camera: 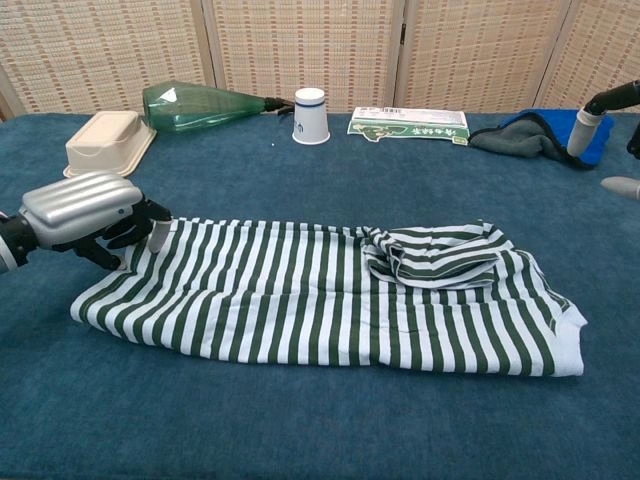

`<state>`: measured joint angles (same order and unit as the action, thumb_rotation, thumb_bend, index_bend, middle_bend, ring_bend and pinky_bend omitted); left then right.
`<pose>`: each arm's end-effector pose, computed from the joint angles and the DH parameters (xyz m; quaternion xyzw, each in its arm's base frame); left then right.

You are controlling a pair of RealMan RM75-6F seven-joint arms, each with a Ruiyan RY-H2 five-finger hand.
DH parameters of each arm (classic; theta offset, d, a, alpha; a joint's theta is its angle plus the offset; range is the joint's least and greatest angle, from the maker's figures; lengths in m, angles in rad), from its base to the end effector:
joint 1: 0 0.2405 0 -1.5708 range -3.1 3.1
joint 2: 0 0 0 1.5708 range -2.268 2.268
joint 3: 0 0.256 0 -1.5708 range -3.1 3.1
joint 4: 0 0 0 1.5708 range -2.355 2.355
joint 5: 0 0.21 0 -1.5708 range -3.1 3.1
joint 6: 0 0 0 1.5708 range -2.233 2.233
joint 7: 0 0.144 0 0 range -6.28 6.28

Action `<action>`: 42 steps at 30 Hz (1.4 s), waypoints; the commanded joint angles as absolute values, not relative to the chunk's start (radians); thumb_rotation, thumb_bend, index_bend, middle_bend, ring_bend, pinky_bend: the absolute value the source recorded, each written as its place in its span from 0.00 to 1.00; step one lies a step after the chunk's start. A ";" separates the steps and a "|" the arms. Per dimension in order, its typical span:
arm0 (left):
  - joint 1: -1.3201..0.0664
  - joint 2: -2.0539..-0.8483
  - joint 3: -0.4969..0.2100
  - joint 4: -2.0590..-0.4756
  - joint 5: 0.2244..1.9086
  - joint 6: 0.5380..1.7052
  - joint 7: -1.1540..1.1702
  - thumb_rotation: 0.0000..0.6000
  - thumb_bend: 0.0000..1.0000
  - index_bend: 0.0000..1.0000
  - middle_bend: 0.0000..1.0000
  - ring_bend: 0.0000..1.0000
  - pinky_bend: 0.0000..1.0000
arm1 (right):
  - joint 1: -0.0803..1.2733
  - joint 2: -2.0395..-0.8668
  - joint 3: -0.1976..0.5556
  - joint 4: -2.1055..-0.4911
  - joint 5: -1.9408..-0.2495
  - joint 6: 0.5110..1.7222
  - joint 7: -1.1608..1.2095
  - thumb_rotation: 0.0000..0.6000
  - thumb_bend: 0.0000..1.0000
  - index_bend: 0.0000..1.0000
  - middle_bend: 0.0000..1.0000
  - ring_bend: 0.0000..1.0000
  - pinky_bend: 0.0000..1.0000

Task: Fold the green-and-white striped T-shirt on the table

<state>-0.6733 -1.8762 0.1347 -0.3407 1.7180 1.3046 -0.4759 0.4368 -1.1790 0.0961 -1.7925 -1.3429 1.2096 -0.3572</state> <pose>-0.2555 0.3605 -0.0187 -0.8092 -0.2025 -0.4047 0.3747 -0.2109 -0.2703 0.0990 0.7113 -0.3302 0.3648 0.5019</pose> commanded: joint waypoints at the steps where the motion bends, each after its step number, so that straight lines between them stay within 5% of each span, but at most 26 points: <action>1: -0.675 -1.877 0.133 -0.347 1.716 1.303 -0.477 1.00 0.42 0.63 0.89 0.82 0.95 | 0.437 -1.180 0.098 -1.789 -1.344 1.208 -0.352 1.00 0.35 0.38 0.97 1.00 1.00; 15: -0.710 -1.809 0.097 -0.528 1.687 1.271 -0.448 1.00 0.52 0.62 0.90 0.82 0.95 | 0.431 -1.181 0.104 -1.776 -1.351 1.211 -0.325 1.00 0.35 0.38 0.97 1.00 1.00; 42: -0.885 -1.493 -0.153 -1.436 1.490 1.028 0.000 1.00 0.52 0.58 0.90 0.82 0.95 | 0.362 -1.115 0.109 -1.779 -1.390 1.296 -0.237 1.00 0.35 0.38 0.97 1.00 1.00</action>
